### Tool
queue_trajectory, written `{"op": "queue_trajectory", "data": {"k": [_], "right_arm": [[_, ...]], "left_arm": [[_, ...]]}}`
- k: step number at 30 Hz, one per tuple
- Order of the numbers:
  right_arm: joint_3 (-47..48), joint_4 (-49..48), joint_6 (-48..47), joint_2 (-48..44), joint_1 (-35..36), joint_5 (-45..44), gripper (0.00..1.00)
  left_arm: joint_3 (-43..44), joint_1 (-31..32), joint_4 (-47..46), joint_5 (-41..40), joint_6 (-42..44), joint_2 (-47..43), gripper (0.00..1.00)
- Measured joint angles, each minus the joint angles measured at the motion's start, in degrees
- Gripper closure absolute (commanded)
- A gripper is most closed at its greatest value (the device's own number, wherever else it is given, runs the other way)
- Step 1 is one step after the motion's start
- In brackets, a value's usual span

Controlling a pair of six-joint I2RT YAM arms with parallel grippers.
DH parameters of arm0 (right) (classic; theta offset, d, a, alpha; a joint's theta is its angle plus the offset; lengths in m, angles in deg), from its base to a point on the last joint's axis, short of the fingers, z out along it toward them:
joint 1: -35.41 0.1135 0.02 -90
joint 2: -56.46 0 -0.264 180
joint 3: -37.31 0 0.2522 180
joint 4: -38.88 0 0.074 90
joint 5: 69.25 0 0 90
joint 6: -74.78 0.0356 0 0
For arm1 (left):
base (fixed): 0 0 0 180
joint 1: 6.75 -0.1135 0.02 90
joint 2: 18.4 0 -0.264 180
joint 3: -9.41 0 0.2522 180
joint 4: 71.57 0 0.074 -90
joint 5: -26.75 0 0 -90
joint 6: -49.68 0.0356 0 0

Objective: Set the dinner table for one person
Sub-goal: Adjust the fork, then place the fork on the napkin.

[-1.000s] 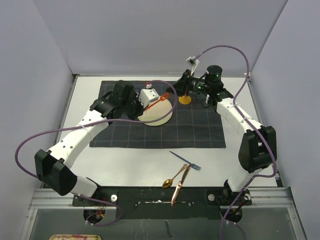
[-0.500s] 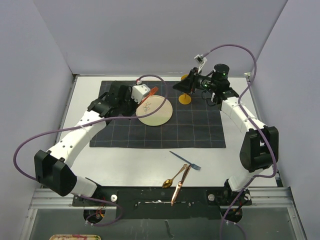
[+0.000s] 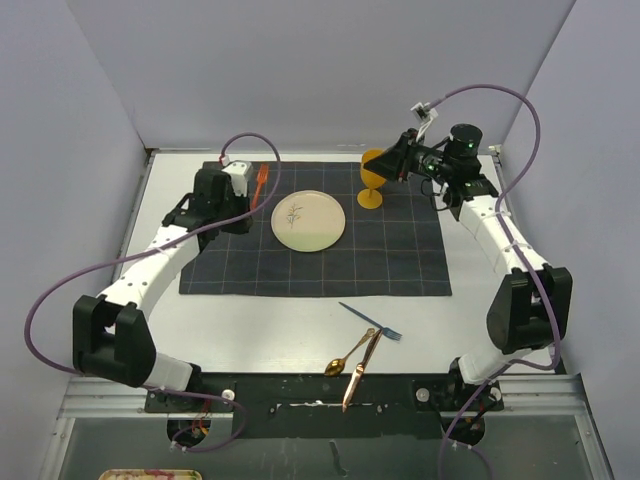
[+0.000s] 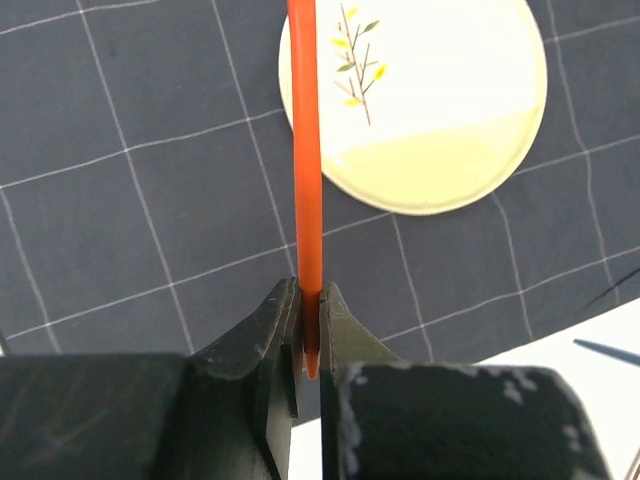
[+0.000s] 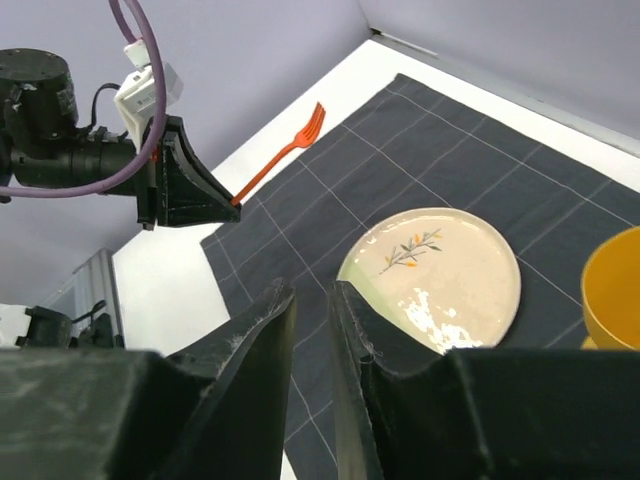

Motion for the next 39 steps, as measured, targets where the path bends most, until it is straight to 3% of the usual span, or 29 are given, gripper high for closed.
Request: {"op": "queue_trajectory", "data": {"k": [9,16,39], "right_arm": [[1.53,17.2,-17.66,-5.66,-0.17,-11.21,0.77],[1.95,27.1,-29.22,-11.5,-0.57,-19.78,0.78],[-1.7,33.55,-35.17,-15.41,-1.05,-29.14,0.79]], "left_arm": [[-4.76,0.11,-12.17,-1.86,-7.48,6.12,1.0],[-5.77,-1.38,-15.74,-4.22,-12.31,10.05,1.0],[-4.39,-1.6,-18.99,-2.8,-12.13,19.67,1.0]]}}
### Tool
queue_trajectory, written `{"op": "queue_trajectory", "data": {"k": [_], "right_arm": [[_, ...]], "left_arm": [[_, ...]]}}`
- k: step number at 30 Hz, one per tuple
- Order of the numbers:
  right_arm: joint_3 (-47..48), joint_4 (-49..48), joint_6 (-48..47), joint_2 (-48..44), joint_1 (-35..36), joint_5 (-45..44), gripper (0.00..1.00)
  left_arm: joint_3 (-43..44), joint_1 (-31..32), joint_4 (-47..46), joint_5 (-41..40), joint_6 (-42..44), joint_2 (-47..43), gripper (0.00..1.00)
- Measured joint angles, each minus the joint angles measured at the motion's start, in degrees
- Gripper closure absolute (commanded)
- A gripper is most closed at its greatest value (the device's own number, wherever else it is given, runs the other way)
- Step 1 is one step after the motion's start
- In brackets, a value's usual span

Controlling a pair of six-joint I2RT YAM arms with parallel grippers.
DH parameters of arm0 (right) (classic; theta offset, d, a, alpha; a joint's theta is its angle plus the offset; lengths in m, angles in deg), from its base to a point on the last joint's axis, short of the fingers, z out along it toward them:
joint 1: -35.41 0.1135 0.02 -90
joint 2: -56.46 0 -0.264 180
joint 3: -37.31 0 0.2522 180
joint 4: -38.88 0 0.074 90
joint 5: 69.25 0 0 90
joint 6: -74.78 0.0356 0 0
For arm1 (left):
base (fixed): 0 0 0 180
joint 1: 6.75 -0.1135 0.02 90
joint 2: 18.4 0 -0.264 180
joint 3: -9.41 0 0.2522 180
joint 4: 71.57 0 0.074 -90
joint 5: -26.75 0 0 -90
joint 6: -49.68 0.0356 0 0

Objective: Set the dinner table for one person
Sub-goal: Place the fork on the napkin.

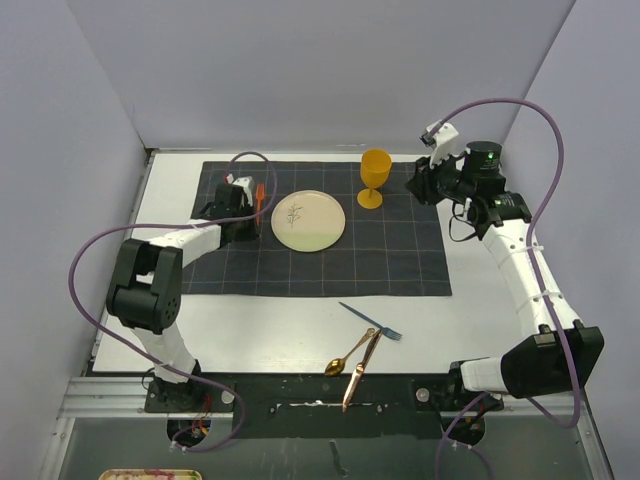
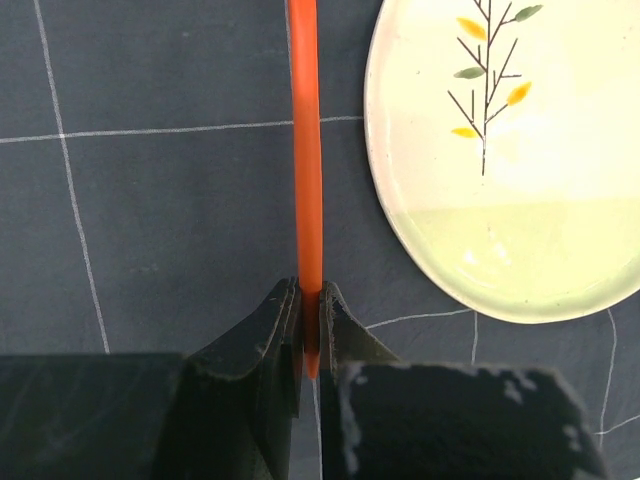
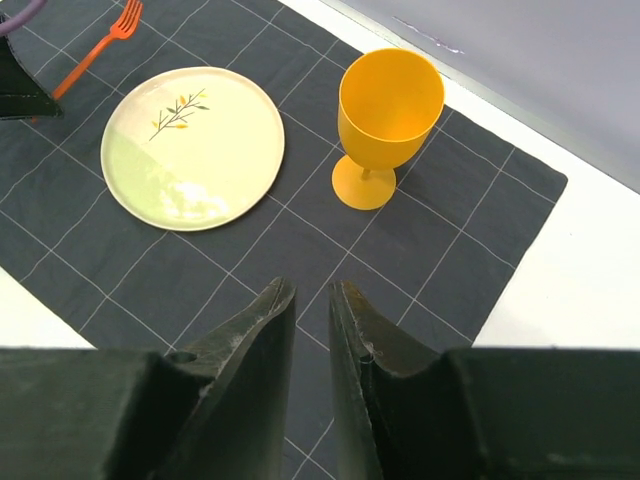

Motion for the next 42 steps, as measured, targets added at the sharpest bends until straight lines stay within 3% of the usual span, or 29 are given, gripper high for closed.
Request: {"op": "queue_trajectory", "data": {"k": [42], "right_arm": [[-0.02,1.64,2.82,-0.33,-1.38,2.45,0.79]], "left_arm": [[4.13,0.24,1.9,0.57,0.68,4.59,1.0]]}}
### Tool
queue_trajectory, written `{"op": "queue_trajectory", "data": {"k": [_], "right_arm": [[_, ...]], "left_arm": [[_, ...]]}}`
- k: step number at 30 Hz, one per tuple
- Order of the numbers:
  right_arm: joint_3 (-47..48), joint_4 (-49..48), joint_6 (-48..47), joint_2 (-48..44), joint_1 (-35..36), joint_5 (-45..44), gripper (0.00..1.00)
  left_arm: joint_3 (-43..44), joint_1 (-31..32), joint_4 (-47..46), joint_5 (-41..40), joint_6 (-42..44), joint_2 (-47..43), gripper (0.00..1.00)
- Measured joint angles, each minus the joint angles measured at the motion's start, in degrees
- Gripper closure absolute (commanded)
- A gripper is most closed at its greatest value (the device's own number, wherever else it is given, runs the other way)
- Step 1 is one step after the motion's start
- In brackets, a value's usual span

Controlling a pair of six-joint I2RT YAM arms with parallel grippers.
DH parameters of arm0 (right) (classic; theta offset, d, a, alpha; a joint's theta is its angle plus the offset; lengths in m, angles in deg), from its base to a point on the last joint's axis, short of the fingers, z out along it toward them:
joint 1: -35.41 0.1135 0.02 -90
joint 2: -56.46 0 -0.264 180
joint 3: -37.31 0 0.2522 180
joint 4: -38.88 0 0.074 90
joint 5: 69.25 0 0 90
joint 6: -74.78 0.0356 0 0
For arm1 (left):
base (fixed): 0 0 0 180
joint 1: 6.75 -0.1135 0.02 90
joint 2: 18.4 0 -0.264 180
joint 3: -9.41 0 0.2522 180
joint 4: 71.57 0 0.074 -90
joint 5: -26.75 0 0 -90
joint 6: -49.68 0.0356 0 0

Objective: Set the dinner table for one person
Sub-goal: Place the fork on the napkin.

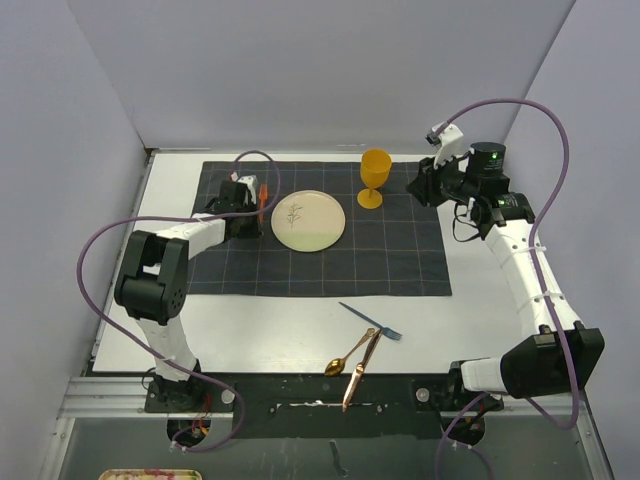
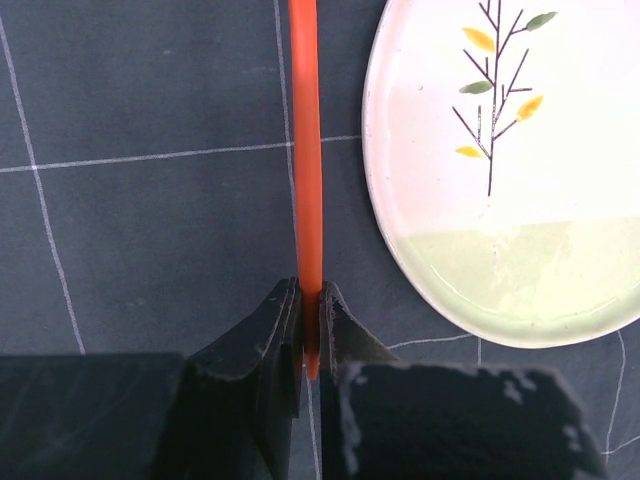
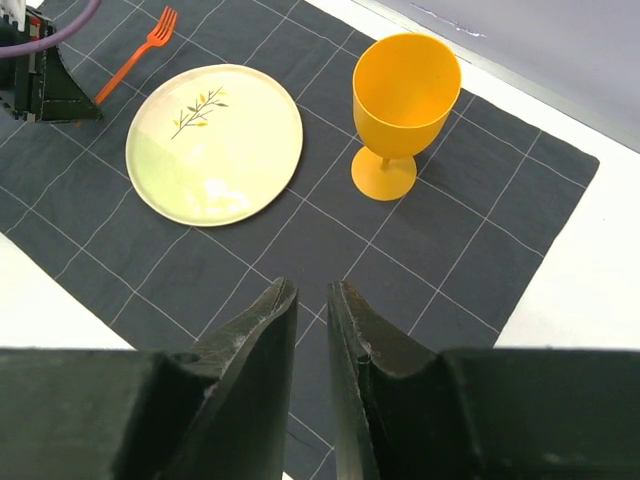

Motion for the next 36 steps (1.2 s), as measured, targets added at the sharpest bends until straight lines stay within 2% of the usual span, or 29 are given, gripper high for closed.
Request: {"op": "queue_trajectory", "data": {"k": [23,36], "right_arm": [[0.0,0.02,1.46,0.0,-0.68,2.32,0.79],[0.0,0.2,1.64,0.0,-1.2,3.85,0.79]], "left_arm": [[1.18,-0.74,1.92,1.07,-0.28,2.99,1.0],[1.9,-0.72,2.82,1.31,-0.26,3.32,0.94]]}}
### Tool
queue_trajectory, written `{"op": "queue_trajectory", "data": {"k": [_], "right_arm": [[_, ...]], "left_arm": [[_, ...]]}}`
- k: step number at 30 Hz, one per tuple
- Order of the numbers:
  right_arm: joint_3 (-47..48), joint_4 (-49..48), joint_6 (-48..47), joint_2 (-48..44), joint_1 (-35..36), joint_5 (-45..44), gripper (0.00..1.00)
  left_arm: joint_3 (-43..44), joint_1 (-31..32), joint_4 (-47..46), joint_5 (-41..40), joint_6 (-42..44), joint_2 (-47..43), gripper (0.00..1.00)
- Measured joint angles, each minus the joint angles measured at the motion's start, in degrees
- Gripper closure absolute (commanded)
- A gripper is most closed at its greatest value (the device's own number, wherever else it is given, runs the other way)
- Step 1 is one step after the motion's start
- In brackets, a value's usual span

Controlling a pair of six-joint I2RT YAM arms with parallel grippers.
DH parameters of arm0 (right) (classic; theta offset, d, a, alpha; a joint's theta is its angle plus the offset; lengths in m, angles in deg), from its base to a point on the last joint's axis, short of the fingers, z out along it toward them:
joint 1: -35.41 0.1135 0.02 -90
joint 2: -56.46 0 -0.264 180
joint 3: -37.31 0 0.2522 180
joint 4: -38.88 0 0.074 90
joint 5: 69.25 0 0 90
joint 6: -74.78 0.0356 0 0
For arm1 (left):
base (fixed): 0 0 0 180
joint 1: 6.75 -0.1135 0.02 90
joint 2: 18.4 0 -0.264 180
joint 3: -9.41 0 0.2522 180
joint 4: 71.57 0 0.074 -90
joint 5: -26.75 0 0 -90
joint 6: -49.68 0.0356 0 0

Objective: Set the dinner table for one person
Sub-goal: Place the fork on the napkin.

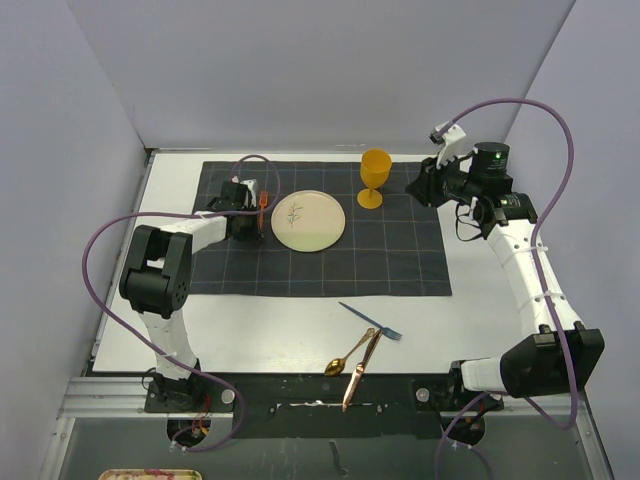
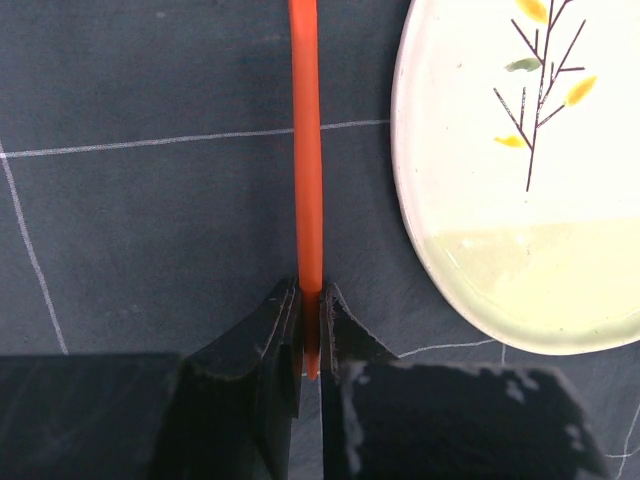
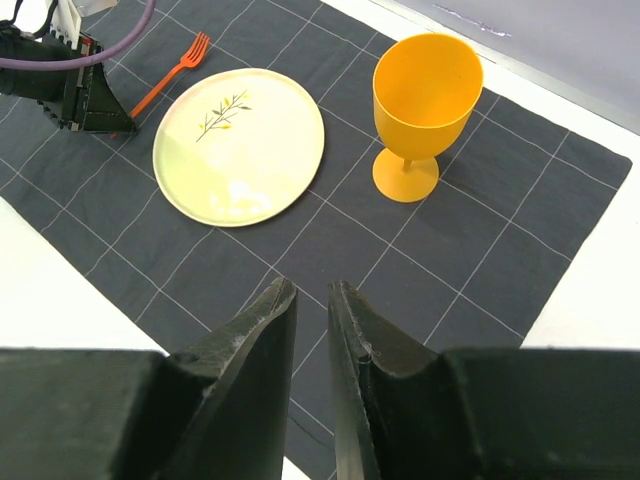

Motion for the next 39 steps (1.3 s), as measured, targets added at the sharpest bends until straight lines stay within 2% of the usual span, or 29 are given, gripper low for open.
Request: {"op": "queue_trajectory", "data": {"k": [16,39], "right_arm": [[0.02,0.17,0.52,0.0,-0.39,1.14,0.8],[0.11,0.17,1.4,0.0,-1.03,2.78,0.8]], "left_arm": [[0.2,0.0,0.59,0.0,0.09,0.0,0.92],[1.18,0.11,1.97,-0.04,0.83,-0.02,0.83]]}}
